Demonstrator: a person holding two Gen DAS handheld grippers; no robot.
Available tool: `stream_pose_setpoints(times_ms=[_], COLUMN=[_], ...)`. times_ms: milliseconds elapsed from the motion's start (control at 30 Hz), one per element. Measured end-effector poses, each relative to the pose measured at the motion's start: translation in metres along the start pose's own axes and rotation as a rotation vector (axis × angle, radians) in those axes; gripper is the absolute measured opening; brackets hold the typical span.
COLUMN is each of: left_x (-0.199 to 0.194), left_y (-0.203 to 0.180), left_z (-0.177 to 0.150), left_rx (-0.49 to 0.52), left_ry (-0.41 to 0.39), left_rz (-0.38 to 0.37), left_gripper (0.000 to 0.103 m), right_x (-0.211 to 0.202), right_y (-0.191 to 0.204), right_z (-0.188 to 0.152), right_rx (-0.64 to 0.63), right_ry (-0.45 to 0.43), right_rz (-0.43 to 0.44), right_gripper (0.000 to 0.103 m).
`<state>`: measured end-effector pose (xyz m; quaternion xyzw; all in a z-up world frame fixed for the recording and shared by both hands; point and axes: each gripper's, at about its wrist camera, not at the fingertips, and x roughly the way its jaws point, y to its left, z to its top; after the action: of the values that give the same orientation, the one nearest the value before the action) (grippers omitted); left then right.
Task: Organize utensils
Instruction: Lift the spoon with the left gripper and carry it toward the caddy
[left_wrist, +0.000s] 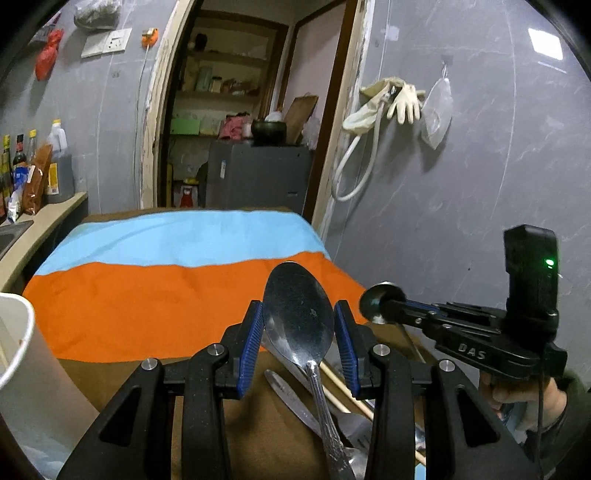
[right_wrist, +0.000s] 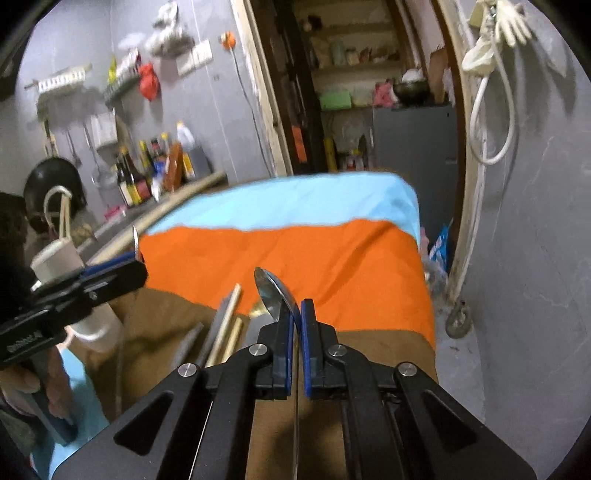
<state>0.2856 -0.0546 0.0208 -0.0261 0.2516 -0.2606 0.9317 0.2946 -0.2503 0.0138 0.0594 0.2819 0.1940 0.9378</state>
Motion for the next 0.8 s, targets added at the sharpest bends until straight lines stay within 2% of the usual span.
stream_pose_setpoints(times_ms=[133,333,633,800], left_x=[-0.015,-0.038,-0.093,-0.135], left_y=[-0.004,-0.008,-0.001,0.018], left_z=[0.002,0.007,0.038,0.057], left_rx=[0.009,0.024,0.009,0.023], left_ry=[-0.075,-0.183,-0.292,-0.350], left_rz=[0.016,0.040,0.064,0.147], left_gripper=[0.033,0.033,0.033,0.033], right_x=[-0.018,-0.034,-0.059,-0.062], right_y=[0.013,0.034,0.069,0.100], right_z=[0.003,0.015,0.052,0.070], right_rx=[-0.015,-0.011,-0.008,-0.021], right_ry=[-0.121,-0.280,-0.429,-0.491], right_rz=[0.003,0.051,0.135,0.189], right_gripper=[0.002,0.002,0.002,0.002])
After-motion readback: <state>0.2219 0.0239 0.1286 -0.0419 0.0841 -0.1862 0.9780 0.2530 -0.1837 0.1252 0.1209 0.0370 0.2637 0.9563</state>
